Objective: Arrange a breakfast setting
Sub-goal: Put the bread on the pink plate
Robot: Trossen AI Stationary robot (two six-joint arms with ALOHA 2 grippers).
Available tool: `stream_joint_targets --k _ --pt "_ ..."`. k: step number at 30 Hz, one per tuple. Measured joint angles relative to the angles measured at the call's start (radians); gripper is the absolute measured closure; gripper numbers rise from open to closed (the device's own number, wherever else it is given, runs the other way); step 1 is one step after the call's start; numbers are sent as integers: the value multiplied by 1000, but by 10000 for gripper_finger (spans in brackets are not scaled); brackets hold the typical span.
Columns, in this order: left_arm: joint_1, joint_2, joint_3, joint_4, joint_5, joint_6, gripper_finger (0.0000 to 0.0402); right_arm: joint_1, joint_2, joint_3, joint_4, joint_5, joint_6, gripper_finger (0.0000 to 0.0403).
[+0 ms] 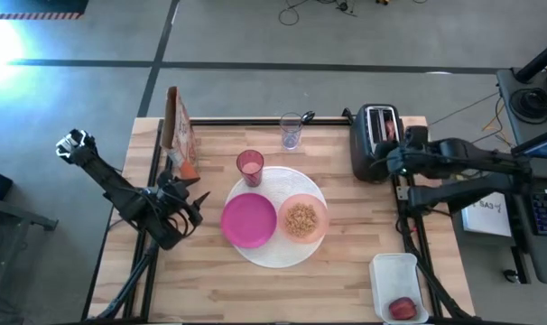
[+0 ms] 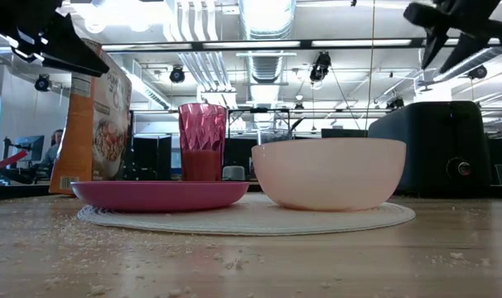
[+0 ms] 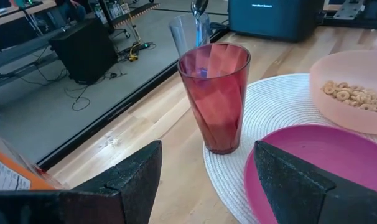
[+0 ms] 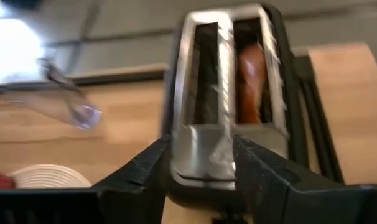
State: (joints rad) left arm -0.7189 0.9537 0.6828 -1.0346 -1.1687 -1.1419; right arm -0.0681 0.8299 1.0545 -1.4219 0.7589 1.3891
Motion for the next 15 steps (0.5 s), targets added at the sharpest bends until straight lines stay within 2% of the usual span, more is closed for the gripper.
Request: stream_joint_targets --k 3,15 --pt "0 -18 -16 0 0 0 164 -79 19 1 -10 -81 -7 229" --pt "0 -56 -65 47 1 0 164 -380 136 44 4 -86 -233 252"
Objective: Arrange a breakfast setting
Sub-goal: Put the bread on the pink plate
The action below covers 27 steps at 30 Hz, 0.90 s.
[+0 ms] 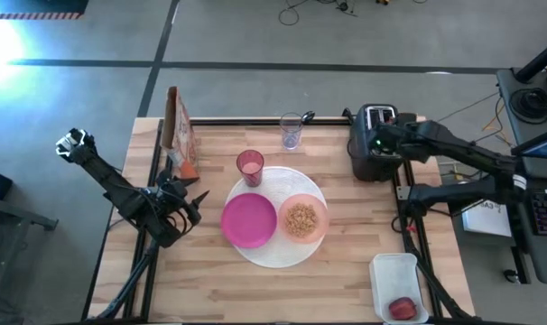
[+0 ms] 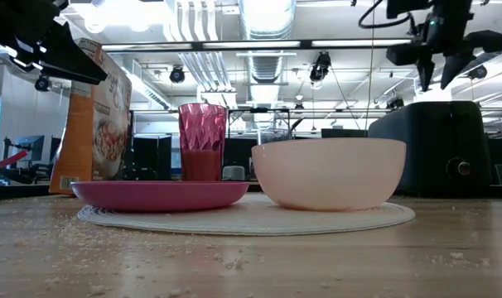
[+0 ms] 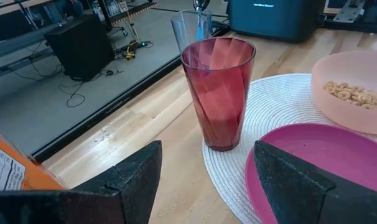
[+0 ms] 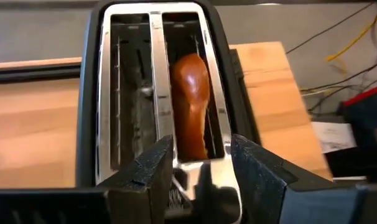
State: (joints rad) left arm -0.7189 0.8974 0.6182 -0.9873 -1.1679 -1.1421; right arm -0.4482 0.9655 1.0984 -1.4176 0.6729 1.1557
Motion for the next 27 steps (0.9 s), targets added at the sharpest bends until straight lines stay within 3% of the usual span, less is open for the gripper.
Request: stream_joint_targets --k 14,27 --pt "0 -2 -7 -1 1 4 164 -217 138 41 116 -58 -263 261" --pt "0 -3 -7 -1 2 4 164 -377 183 38 184 -198 -410 266"
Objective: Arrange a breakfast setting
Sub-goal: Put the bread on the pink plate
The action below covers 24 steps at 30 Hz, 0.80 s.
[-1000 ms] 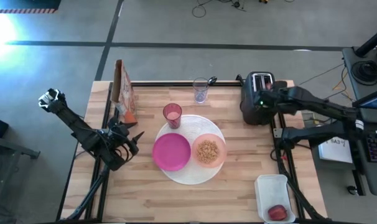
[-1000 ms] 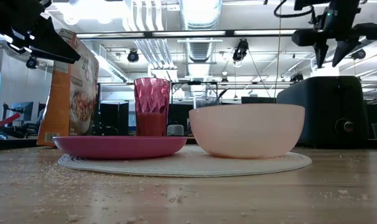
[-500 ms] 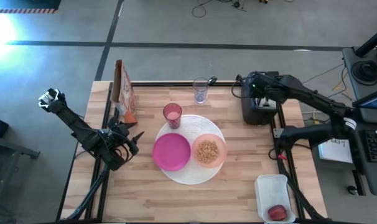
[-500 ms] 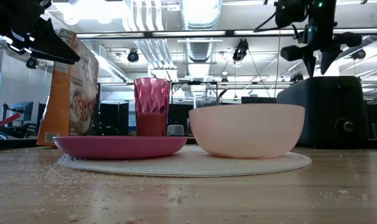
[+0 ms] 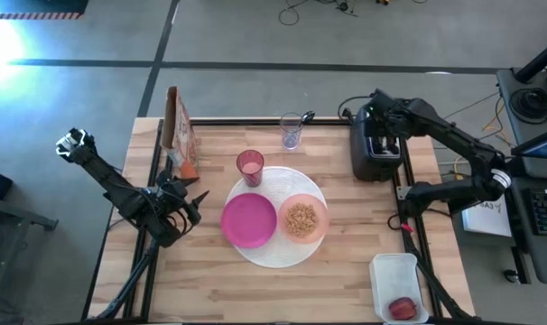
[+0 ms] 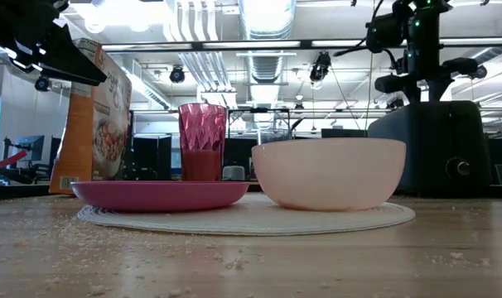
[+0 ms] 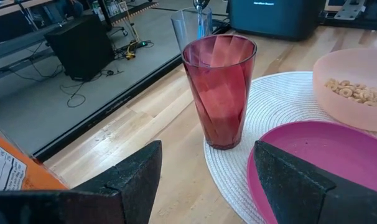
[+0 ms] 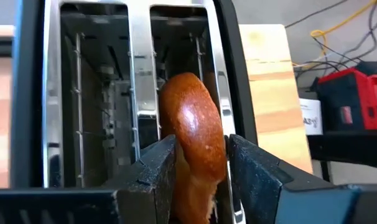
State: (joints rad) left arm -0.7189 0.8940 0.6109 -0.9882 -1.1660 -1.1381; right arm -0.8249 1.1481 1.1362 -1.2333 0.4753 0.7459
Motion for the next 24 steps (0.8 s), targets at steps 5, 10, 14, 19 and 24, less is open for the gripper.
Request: stream_joint_targets --k 5,10,14,19,24 --pt "0 0 0 0 0 0 164 0 0 1 38 -5 -15 272" --pt "0 0 0 0 0 0 164 1 0 1 40 -6 -17 273" --pt "0 1 0 0 0 0 164 1 0 1 40 -8 -17 274" --pt "1 1 0 0 0 0 164 1 0 1 41 -10 -30 274" --pt "1 1 0 0 -1 0 164 1 0 1 43 -11 -42 274"
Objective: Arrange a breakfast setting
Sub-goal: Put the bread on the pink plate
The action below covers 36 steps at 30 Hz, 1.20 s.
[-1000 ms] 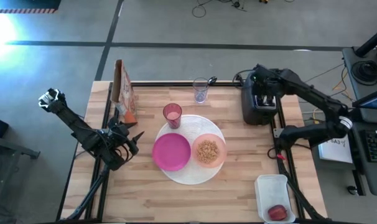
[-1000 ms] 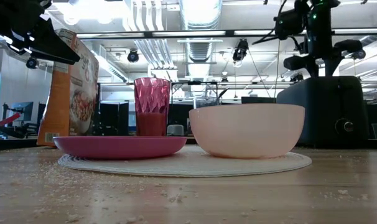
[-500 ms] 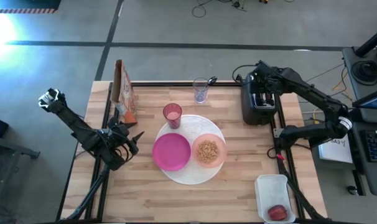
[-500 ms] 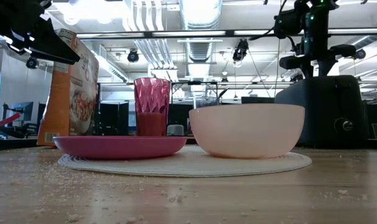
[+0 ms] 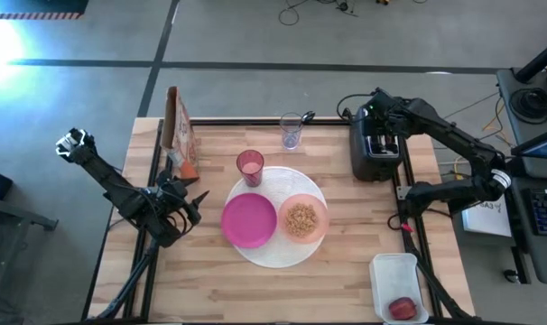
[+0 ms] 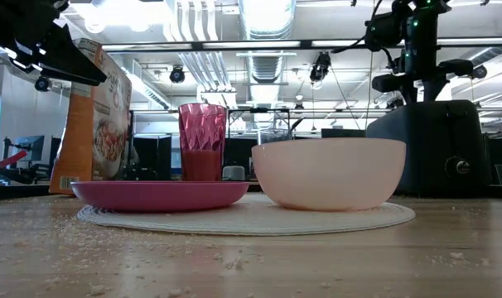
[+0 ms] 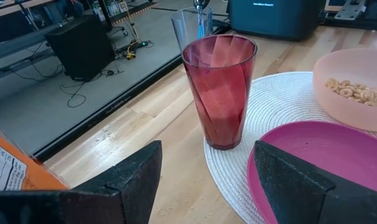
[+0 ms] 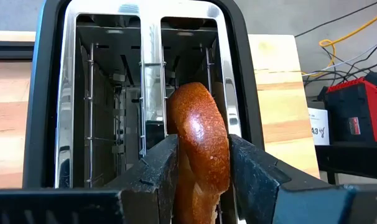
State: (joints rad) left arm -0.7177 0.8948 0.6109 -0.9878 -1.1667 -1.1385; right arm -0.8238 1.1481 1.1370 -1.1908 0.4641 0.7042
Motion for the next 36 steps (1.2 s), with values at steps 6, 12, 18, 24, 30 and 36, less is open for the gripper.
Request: stream_joint_targets --k 6,12,18,24,30,36 --pt "0 0 0 1 -1 0 164 0 0 -6 3 2 -2 274" --pt "0 0 0 1 -1 0 164 1 -2 -34 8 14 1 284" --pt "0 0 0 1 -1 0 164 1 -2 -42 20 3 1 315" --pt "0 0 0 1 -2 0 164 1 -1 -46 37 -3 -2 334" --pt "0 0 0 1 -2 0 164 1 -1 -53 43 0 -9 334" --pt "0 0 0 1 -2 0 164 1 -1 -54 47 3 -9 346"
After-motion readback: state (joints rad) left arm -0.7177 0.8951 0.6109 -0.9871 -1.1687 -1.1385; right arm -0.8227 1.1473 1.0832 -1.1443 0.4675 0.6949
